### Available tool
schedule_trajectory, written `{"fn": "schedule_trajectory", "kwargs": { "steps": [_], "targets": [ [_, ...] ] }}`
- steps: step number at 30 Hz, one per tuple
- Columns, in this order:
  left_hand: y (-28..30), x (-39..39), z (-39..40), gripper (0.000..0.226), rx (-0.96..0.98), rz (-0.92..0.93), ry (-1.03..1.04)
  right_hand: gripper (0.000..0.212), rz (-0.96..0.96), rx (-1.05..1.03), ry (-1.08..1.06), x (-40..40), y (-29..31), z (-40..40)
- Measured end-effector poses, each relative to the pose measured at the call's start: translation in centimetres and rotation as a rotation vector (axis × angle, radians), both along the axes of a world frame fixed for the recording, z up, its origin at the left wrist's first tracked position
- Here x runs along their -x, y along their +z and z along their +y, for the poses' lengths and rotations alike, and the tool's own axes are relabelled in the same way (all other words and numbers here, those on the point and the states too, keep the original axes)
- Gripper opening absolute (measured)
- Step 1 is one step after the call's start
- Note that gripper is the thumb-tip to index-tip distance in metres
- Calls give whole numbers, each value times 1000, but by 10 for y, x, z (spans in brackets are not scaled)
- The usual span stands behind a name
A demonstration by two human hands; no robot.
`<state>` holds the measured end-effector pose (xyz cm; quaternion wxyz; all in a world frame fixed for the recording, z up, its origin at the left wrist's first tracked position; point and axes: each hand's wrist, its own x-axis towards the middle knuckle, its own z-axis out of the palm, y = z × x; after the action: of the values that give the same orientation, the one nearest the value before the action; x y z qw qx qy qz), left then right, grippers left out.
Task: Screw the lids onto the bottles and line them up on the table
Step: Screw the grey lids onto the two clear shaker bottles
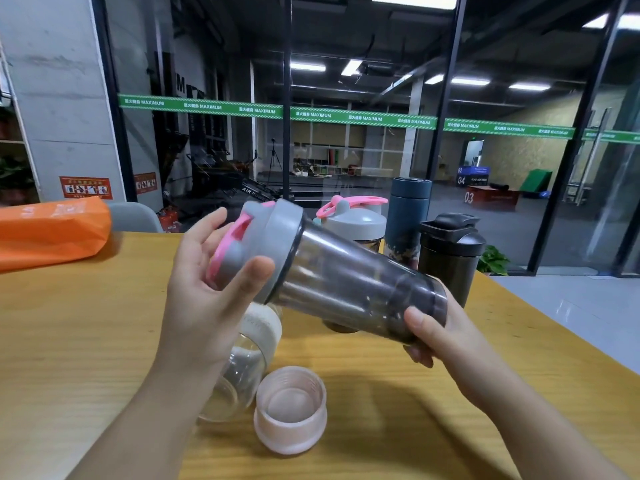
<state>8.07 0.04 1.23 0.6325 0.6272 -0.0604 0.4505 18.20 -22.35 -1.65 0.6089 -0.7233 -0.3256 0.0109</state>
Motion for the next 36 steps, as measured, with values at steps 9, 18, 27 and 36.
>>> {"fn": "schedule_trajectory", "kwargs": {
  "steps": [9,18,27,36],
  "targets": [
    [-7,-8,1,111,146,143,-247,67,108,52,124,3,-8,9],
    [-7,-6,-1,92,172,187,-284,63,97,51,86,4,-9,10],
    [-4,-3,3,105,187,178,-238,69,157,35,144,7,-10,19],
    [14,-11,4,66,253,120,-198,69,197,46,175,6,-17,30]
  ]
}}
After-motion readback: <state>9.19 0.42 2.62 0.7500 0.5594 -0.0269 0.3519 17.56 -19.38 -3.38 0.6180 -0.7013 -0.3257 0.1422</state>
